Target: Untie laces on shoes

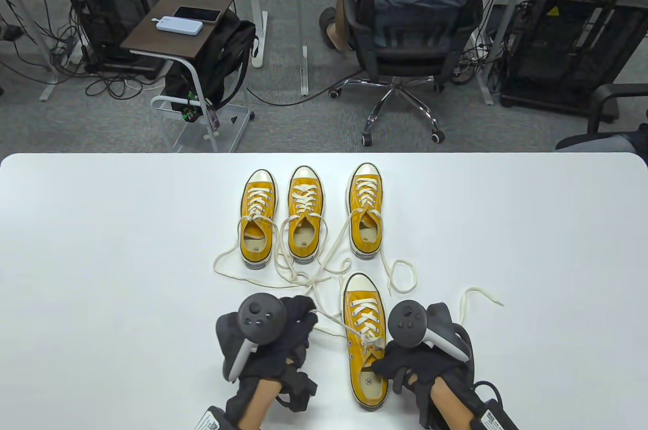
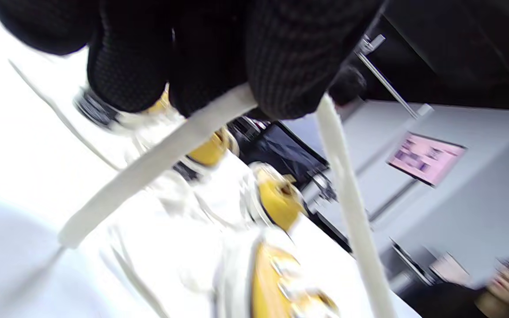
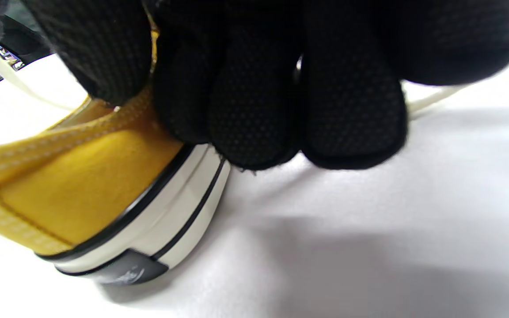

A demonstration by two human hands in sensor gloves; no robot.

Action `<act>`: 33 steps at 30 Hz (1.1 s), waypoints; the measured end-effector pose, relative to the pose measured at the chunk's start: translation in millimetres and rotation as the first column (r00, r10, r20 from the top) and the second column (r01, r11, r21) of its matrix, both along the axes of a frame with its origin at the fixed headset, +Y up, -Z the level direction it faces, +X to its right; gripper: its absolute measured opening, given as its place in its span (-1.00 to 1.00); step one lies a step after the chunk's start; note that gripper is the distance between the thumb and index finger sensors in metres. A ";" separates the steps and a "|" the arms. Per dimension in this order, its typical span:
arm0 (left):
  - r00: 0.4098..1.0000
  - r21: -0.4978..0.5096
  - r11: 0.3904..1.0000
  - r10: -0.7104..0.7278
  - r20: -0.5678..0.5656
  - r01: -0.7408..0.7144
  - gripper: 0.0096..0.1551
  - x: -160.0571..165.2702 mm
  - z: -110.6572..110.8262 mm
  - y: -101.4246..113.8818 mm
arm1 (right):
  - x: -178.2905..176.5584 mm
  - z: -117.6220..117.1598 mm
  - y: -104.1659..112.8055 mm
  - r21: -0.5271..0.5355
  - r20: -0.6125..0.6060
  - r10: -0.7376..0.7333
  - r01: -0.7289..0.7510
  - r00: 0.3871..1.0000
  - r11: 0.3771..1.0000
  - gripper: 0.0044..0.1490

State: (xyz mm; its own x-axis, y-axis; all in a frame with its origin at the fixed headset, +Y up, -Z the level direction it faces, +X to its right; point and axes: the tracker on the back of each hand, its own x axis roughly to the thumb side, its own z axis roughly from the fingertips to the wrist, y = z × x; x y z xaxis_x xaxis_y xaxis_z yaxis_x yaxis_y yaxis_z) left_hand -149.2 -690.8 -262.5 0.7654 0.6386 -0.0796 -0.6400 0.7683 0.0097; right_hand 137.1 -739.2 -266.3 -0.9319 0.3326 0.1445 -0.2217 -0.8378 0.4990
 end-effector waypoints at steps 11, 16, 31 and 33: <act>0.983 -0.375 0.920 -0.159 -0.097 0.112 -0.66 -52.7 -20.4 -30.6 | 2.2 -0.7 -0.3 -0.034 0.014 -0.014 0.014 1.000 0.999 -0.49; 0.972 -0.472 0.853 -0.232 0.037 0.222 -0.63 -34.5 -24.0 -44.6 | 5.4 -0.5 1.3 -0.042 0.014 -0.018 0.019 1.000 0.999 -0.46; 0.976 -0.085 0.979 -0.175 0.131 0.187 -0.50 25.9 -4.8 -18.1 | 21.3 -7.9 12.8 0.213 0.158 -0.281 0.245 0.947 0.946 -0.40; 0.986 -0.077 0.996 -0.042 0.164 0.056 -0.50 38.9 -1.2 -23.6 | 18.1 -7.6 11.9 0.212 0.146 -0.267 0.234 0.953 0.949 -0.40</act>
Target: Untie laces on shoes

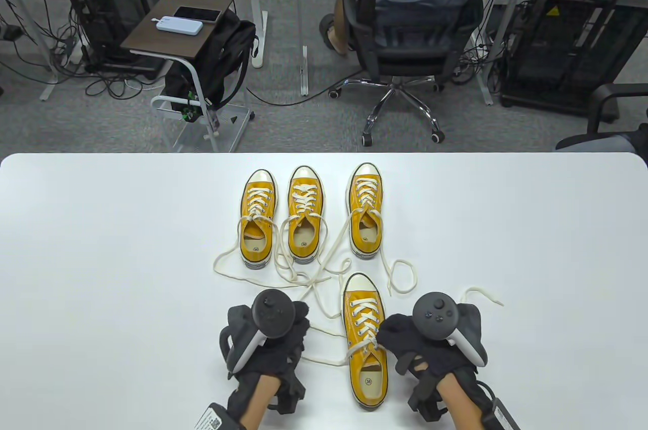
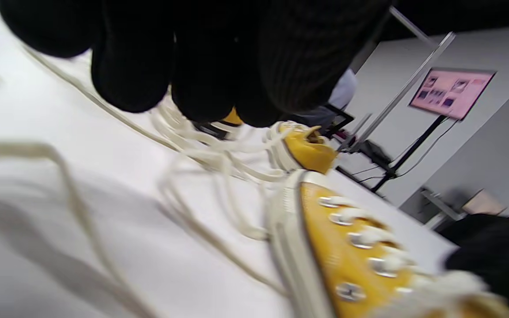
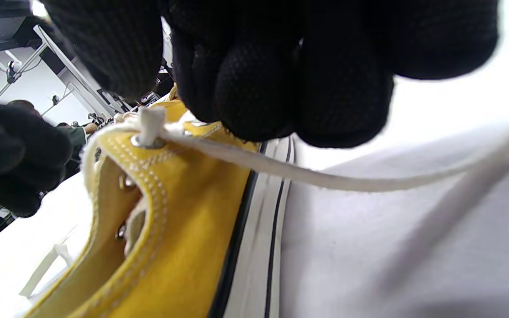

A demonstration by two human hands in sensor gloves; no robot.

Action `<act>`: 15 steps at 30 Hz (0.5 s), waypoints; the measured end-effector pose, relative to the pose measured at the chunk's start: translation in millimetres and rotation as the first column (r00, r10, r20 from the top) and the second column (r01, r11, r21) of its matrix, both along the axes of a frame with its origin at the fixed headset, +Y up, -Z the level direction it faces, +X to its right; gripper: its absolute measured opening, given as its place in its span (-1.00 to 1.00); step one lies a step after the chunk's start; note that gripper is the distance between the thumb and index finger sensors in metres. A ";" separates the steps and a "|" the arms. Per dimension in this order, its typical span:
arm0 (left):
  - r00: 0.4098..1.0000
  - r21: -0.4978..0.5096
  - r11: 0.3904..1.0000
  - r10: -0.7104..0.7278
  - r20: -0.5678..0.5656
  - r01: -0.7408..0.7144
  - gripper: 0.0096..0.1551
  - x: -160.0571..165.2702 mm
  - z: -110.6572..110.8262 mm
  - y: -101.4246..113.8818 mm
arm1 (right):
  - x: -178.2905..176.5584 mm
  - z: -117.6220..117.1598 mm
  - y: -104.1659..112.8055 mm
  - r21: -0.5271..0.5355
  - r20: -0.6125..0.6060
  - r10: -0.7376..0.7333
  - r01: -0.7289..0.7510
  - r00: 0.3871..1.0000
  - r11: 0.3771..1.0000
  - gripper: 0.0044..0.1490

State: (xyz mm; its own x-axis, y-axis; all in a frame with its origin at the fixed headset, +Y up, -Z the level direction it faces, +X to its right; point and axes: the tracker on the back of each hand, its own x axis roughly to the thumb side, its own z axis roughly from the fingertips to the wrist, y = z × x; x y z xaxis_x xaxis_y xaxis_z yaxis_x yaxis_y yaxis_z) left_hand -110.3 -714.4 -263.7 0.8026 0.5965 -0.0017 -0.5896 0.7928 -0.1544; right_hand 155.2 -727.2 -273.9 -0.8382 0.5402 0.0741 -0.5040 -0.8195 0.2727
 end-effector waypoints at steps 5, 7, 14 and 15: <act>0.983 0.001 0.991 0.131 0.130 -0.132 -0.52 32.3 5.3 -12.8 | -6.4 1.2 -0.1 0.018 -0.015 -0.016 0.017 1.000 1.000 -0.50; 0.980 0.027 0.992 0.115 0.162 -0.121 -0.52 40.1 6.5 -14.7 | -6.8 0.2 -0.7 0.003 -0.026 -0.033 0.033 0.999 0.999 -0.53; 0.970 -0.008 0.991 0.134 0.202 -0.135 -0.51 53.1 7.9 -26.3 | -9.7 -0.1 -3.9 -0.037 -0.088 -0.024 0.021 0.996 0.999 -0.53; 0.971 -0.003 0.990 0.141 0.195 -0.143 -0.52 54.1 7.8 -27.4 | -9.3 0.4 -3.5 -0.048 -0.095 -0.027 0.023 0.995 0.999 -0.53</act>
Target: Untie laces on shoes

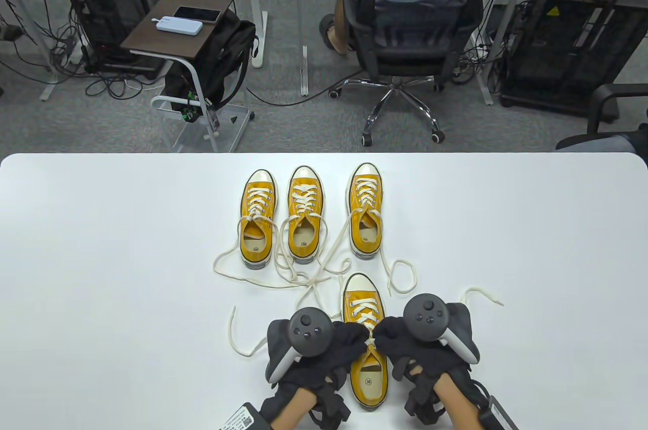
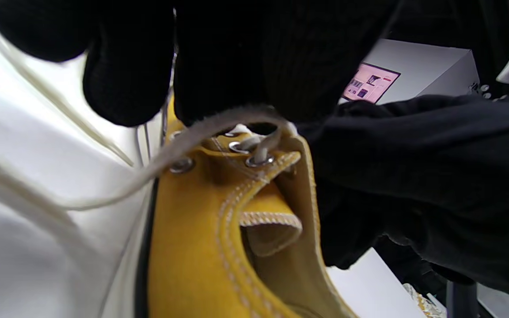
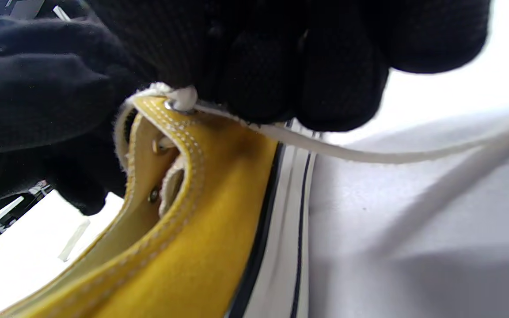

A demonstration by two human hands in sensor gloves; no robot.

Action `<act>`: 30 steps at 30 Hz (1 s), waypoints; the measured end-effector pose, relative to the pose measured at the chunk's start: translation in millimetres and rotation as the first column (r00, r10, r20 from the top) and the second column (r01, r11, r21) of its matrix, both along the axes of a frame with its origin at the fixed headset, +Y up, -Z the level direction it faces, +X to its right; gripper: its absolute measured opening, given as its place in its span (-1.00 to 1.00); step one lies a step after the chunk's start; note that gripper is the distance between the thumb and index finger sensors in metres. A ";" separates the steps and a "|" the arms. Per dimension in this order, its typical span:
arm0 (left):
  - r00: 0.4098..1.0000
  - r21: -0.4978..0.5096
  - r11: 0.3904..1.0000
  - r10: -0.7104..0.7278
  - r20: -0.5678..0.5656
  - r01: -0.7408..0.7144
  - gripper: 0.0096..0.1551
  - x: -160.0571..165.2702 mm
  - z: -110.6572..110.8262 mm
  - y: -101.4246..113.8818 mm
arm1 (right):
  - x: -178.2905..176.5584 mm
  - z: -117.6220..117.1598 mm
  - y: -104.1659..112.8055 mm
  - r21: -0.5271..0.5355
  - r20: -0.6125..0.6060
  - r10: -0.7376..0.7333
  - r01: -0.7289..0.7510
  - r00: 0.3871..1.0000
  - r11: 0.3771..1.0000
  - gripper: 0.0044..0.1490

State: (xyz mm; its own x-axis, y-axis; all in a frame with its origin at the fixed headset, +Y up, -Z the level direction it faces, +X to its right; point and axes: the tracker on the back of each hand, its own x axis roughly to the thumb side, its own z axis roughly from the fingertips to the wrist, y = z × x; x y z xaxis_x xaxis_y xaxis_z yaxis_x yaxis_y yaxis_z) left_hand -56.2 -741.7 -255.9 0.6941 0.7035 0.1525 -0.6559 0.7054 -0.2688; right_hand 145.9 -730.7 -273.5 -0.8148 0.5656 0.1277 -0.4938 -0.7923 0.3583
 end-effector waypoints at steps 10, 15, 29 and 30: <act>0.999 0.043 0.999 0.025 -0.049 -0.023 -0.60 5.8 0.2 -8.7 | 4.0 -2.3 -7.1 -0.117 -0.007 -0.123 0.121 0.992 0.986 -0.53; 0.996 0.002 0.997 0.075 -0.046 -0.075 -0.63 4.4 -0.4 -9.2 | 8.3 -4.2 -9.5 -0.165 0.020 -0.149 0.150 0.989 0.975 -0.54; 0.998 0.146 0.989 0.012 -0.057 -0.003 -0.61 13.5 8.0 -0.4 | 10.6 -3.5 -8.1 -0.160 0.029 -0.152 0.155 0.988 0.975 -0.53; 0.998 0.132 0.991 0.000 -0.065 0.008 -0.62 13.4 7.8 0.2 | 9.7 -3.1 -7.7 -0.169 0.018 -0.146 0.147 0.989 0.975 -0.53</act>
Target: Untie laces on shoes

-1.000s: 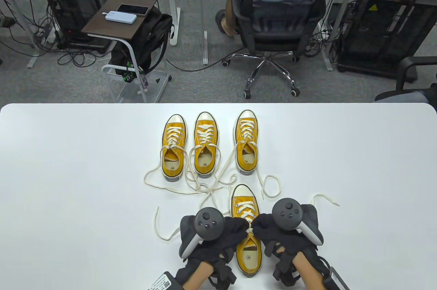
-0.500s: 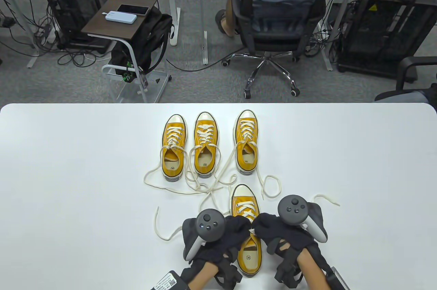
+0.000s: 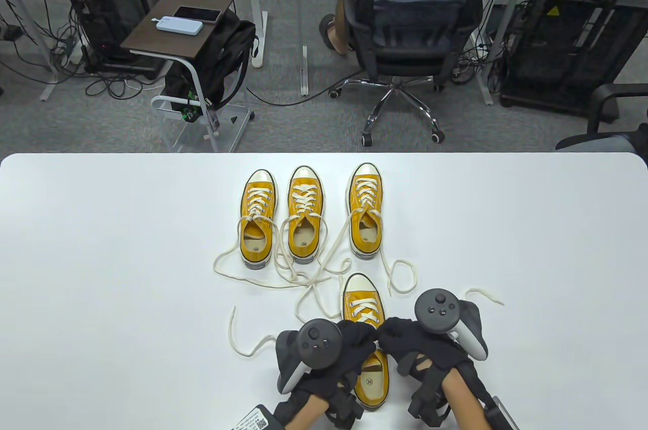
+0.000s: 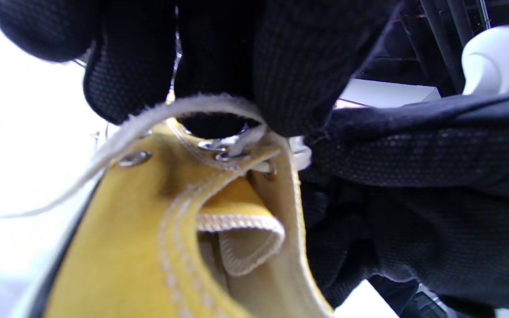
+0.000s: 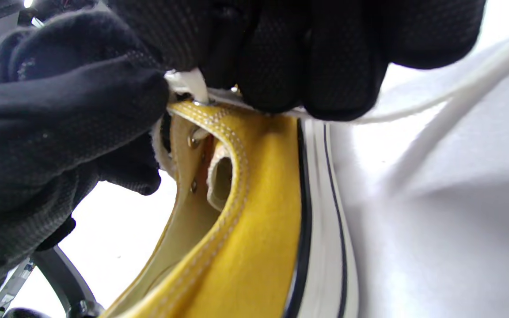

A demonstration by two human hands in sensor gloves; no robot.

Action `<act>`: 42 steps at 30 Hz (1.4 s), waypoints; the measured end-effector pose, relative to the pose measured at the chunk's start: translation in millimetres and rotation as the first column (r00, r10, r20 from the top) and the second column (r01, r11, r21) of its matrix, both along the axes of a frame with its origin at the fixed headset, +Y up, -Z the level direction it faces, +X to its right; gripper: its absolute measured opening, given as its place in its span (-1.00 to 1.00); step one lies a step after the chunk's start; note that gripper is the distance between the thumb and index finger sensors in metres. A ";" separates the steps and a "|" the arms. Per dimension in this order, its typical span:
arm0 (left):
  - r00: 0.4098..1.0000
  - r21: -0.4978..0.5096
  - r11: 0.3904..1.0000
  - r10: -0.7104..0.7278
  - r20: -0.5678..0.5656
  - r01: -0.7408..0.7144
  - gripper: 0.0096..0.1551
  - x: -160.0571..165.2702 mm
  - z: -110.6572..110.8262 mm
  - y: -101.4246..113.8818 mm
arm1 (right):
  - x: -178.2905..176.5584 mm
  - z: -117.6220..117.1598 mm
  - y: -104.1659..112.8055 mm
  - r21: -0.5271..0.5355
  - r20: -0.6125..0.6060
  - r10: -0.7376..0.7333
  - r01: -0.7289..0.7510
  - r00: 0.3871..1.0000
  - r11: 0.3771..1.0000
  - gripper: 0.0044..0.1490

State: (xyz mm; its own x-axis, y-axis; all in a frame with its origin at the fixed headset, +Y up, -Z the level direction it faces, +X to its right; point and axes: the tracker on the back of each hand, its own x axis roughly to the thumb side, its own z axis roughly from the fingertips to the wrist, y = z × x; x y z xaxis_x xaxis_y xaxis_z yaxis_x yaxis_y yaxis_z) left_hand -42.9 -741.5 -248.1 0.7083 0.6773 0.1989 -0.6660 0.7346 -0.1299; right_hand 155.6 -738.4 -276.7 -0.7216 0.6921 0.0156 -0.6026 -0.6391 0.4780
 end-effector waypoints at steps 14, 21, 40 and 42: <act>0.996 0.012 0.997 0.082 -0.019 -0.081 -0.59 -9.6 -2.0 -5.2 | 0.8 -0.8 -4.1 0.020 0.001 0.071 -0.071 0.997 0.997 -0.54; 0.993 -0.096 0.988 0.121 0.008 -0.120 -0.57 -11.1 -7.5 -10.2 | 4.6 -3.2 -7.0 -0.012 0.000 -0.014 0.014 1.000 1.000 -0.53; 0.991 -0.185 0.975 0.130 0.040 -0.120 -0.59 -7.5 -9.5 -15.2 | 2.7 -1.5 -7.0 -0.029 -0.017 -0.018 0.017 1.000 0.999 -0.53; 0.990 -0.174 0.976 0.135 0.035 -0.127 -0.59 -8.0 -8.3 -15.7 | 2.2 -0.9 -6.3 -0.016 -0.012 0.000 -0.001 1.000 1.000 -0.53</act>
State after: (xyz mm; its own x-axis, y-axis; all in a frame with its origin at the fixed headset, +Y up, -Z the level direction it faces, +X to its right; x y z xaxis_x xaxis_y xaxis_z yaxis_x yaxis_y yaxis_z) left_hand -50.9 -757.2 -256.4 0.6036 0.7907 0.1024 -0.7455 0.6053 -0.2791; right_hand 157.8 -744.7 -277.5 -0.7218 0.6920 0.0131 -0.5962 -0.6313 0.4959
